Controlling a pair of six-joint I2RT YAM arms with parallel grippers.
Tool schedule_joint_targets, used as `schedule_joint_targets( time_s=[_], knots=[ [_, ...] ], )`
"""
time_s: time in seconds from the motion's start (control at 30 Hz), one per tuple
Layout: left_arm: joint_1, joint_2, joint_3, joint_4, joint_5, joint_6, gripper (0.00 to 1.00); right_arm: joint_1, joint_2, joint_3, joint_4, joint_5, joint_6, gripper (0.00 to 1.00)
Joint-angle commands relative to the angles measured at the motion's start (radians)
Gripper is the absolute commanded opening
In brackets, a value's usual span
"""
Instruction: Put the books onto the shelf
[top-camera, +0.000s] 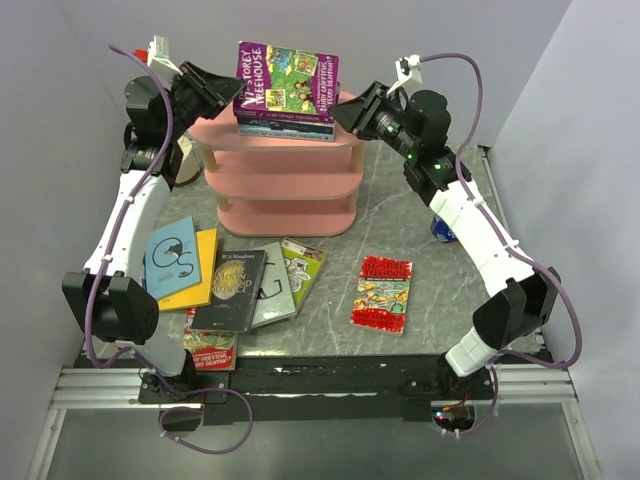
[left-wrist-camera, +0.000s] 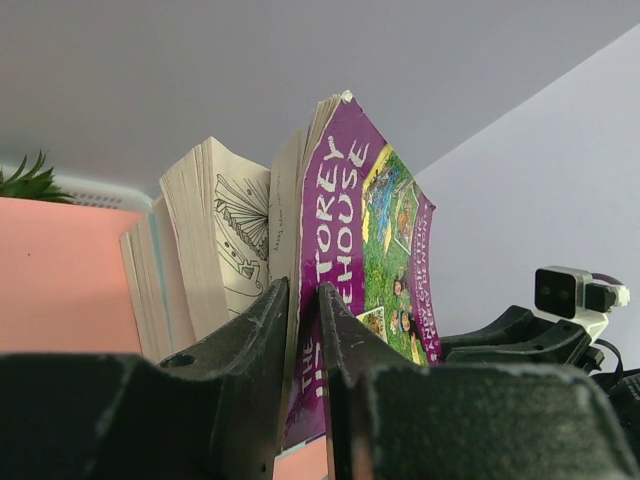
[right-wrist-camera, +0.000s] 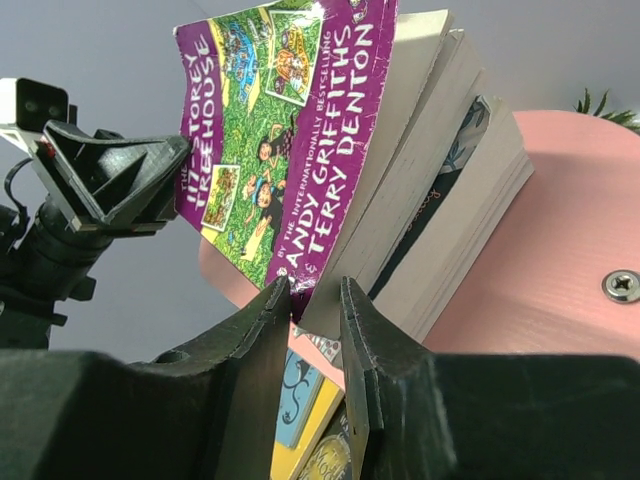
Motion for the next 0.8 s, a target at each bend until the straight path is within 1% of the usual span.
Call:
schedule_joint_targets(
  time_s=[0.0,0.33,0.43,0.47,0.53,0.57,0.6,0.67,0.7,0.77],
  knots=[
    [-0.035,0.006,0.043,0.018,0.085,-0.017,0.24,0.01,-0.062,-0.013,0.075,-0.044,0.012,0.33],
    [-0.038,0.01,0.035,0.03,0.089,-0.024,0.23,0.01,-0.084,-0.037,0.085,-0.046,0.015,0.32],
    [-0.038,0.012,0.038,0.023,0.086,-0.02,0.26,0.007,-0.081,-0.04,0.082,-0.043,0.014,0.32],
    [-0.038,0.013,0.039,0.015,0.079,-0.017,0.32,0.009,-0.079,-0.037,0.079,-0.04,0.014,0.33],
    [-0.035,0.01,0.047,-0.007,0.065,-0.001,0.42,0.006,-0.079,-0.031,0.065,-0.035,0.014,0.39],
    [-0.034,0.012,0.05,-0.014,0.053,0.002,0.56,0.004,-0.079,-0.031,0.061,-0.029,0.014,0.42],
    [-0.025,0.012,0.059,-0.033,0.048,0.003,0.62,0.001,-0.079,-0.027,0.055,-0.02,0.014,0.46],
    [-0.011,0.009,0.065,-0.046,0.037,0.003,0.71,-0.003,-0.088,-0.025,0.039,-0.008,0.012,0.5],
    [0.008,0.006,0.066,-0.048,0.037,0.002,0.73,-0.012,-0.091,-0.027,0.035,0.006,0.012,0.54],
    [0.029,-0.008,0.056,-0.044,0.034,-0.01,0.75,-0.022,-0.107,-0.033,0.033,0.011,0.018,0.57]
  ],
)
